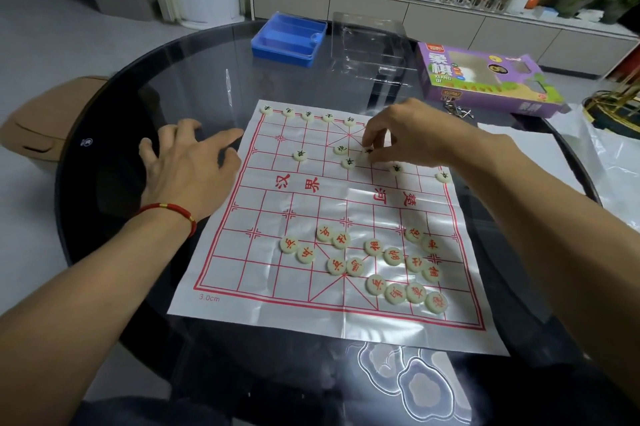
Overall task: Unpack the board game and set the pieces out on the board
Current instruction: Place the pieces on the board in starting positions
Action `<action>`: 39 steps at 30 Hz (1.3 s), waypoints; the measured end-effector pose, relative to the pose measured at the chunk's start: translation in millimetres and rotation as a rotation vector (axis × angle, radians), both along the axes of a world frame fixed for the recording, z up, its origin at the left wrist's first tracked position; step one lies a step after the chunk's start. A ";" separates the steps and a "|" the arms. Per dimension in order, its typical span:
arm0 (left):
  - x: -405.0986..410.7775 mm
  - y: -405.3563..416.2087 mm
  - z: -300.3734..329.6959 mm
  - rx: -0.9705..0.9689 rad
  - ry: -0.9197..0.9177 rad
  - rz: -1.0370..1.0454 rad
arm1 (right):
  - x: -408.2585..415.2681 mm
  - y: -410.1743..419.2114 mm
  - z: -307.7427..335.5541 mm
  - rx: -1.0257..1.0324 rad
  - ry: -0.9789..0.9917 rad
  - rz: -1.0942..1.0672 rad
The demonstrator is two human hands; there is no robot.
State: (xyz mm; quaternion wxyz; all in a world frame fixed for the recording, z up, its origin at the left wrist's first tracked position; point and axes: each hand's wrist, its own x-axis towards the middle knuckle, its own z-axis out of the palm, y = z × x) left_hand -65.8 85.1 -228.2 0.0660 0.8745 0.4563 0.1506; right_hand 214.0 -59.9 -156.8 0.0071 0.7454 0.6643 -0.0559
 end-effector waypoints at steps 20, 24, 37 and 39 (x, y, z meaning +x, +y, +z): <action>1.9 -2.8 -1.8 0.052 -0.024 0.035 | -116.8 100.8 -16.9 0.162 -0.141 0.077; 1.9 -1.9 -2.8 0.049 -0.027 0.032 | -113.8 98.7 -14.9 0.165 -0.116 0.071; 2.7 -4.0 -0.1 0.042 -0.030 0.031 | -115.3 103.8 -10.3 0.116 -0.026 0.194; 3.0 -3.9 -0.1 0.038 -0.027 0.032 | -115.6 103.0 -11.1 0.119 -0.019 0.184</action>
